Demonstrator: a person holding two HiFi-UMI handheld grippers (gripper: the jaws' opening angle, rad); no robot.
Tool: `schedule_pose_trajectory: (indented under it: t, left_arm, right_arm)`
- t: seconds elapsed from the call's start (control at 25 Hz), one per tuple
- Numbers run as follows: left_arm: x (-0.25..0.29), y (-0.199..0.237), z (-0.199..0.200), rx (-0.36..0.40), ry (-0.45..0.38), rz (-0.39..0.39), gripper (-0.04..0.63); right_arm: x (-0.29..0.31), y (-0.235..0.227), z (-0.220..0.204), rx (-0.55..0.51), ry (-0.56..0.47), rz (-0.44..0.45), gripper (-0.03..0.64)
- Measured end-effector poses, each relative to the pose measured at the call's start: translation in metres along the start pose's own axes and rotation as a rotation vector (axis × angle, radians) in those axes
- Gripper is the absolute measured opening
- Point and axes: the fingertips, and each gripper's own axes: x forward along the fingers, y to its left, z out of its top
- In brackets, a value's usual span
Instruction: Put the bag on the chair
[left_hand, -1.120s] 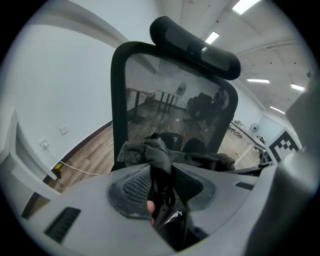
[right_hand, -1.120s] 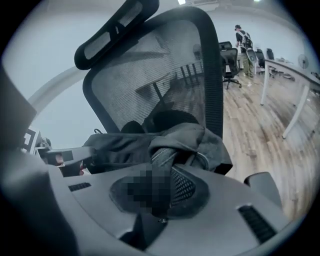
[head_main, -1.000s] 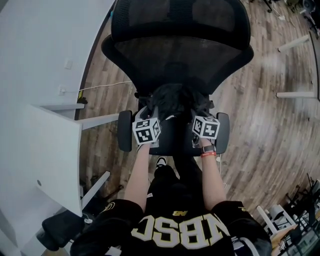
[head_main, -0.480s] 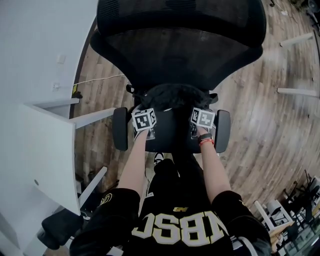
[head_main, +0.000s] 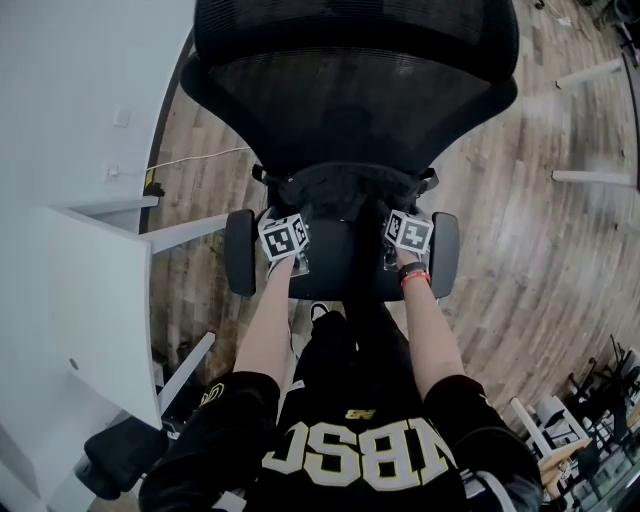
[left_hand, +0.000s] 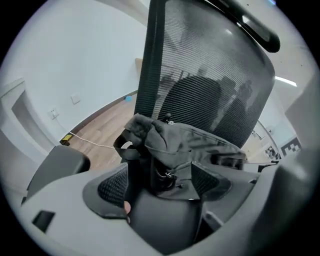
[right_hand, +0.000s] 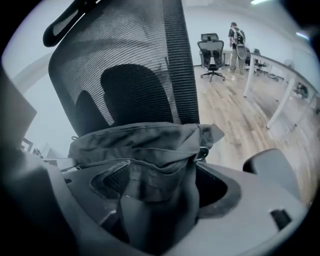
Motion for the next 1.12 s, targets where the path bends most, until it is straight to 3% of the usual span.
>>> schedule_pose_trajectory:
  t: [0.12, 0.36, 0.68, 1.12]
  left_arm:
    - [-0.016, 0.004, 0.003, -0.007, -0.026, -0.004, 0.397]
    - [-0.054, -0.021, 0.023, 0.062, -0.116, -0.054, 0.397]
    - [-0.149, -0.058, 0.064, 0.205, -0.346, -0.129, 0.396]
    - [-0.322, -0.101, 0.139, 0.369, -0.744, -0.149, 0.394]
  right_arm:
    - [-0.016, 0.001, -0.003, 0.001, -0.033, -0.012, 0.408]
    - [-0.053, 0.025, 0.009, -0.060, -0.147, 0.047, 0.407]
    - [-0.145, 0.072, 0.046, -0.150, -0.375, 0.068, 0.372]
    - [-0.321, 0.133, 0.102, -0.338, -0.777, 0.023, 0.285]
